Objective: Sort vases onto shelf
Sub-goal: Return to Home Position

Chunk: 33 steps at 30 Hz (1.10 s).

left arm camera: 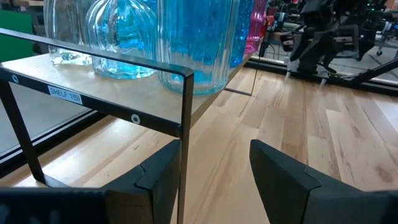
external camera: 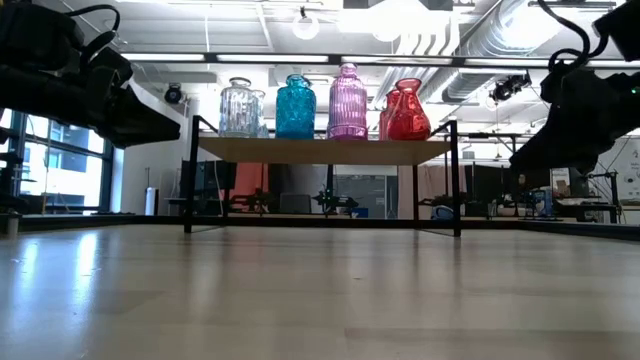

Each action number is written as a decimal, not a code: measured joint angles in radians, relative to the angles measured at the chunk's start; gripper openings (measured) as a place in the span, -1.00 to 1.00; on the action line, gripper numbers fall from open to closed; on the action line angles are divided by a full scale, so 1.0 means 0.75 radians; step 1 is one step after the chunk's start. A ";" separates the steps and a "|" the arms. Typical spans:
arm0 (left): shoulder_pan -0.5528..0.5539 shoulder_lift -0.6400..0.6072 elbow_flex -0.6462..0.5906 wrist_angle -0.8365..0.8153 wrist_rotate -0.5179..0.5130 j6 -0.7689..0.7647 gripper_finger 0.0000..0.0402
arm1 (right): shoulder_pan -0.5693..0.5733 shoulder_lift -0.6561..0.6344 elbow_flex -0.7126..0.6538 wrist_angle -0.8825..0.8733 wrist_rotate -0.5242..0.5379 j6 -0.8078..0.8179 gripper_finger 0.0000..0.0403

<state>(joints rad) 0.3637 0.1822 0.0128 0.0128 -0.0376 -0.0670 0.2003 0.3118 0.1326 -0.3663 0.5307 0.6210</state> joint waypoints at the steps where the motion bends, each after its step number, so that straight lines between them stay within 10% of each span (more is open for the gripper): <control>1: 0.000 0.000 0.000 -0.001 0.000 0.000 -0.11 | 0.000 -0.012 0.000 0.000 0.000 0.000 -0.56; 33: 0.001 0.000 0.000 0.000 0.000 0.000 -0.11 | -0.215 -0.295 -0.023 0.009 -0.045 0.000 -0.56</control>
<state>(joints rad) 0.3641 0.1822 0.0128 0.0126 -0.0377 -0.0673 0.0391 0.0906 0.1150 -0.3595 0.4969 0.6209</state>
